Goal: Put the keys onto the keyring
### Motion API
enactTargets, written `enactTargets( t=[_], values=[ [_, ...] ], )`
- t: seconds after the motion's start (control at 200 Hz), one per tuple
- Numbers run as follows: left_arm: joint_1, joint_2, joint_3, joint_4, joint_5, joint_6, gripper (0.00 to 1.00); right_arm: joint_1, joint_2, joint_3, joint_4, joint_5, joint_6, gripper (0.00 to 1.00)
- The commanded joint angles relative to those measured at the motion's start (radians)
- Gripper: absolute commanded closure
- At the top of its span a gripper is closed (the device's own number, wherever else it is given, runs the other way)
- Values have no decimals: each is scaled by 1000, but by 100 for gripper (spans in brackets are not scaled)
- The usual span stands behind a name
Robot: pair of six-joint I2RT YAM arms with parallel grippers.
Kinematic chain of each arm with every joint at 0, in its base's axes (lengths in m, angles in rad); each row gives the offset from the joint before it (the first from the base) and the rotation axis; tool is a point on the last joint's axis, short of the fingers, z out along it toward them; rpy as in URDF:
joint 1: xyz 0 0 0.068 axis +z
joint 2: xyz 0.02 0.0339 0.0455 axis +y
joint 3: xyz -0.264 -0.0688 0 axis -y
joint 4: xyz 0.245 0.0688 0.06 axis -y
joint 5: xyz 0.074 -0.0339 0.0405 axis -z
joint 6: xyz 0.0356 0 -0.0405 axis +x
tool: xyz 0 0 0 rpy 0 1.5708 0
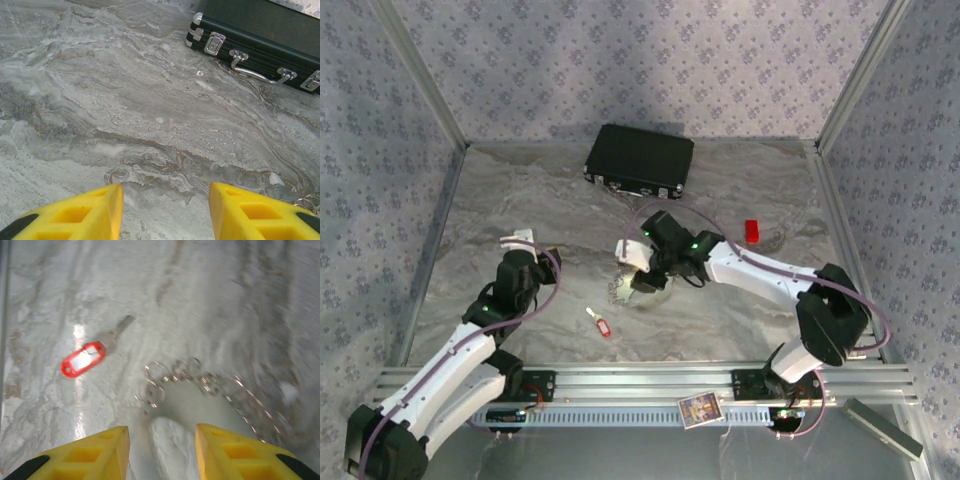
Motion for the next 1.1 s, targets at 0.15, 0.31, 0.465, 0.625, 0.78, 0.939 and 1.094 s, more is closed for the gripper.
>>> enactTargets(
  t=[0.15,0.31,0.465,0.625,0.78,0.939,1.094],
  values=[
    [12,-53,-37,24,6,-15,52,23,268,224,-252,-85,-190,62],
    [13,-107,-56,5,-14,-20,52,27,330,263,-258,-65,-204,63],
    [13,-162,-72,-24,-30,-18,52,26,376,284,-264,-28,-209,65],
    [13,-200,-88,-47,-48,-10,52,32,412,306,-277,-1,-211,65],
    [13,-223,-97,-56,-53,-12,52,37,423,314,-267,31,-209,66],
    [13,-228,-100,-57,-52,-12,53,46,446,326,-299,38,-219,67],
    [15,-229,-100,-56,-58,-11,53,51,443,330,-324,18,-227,74]
  ],
)
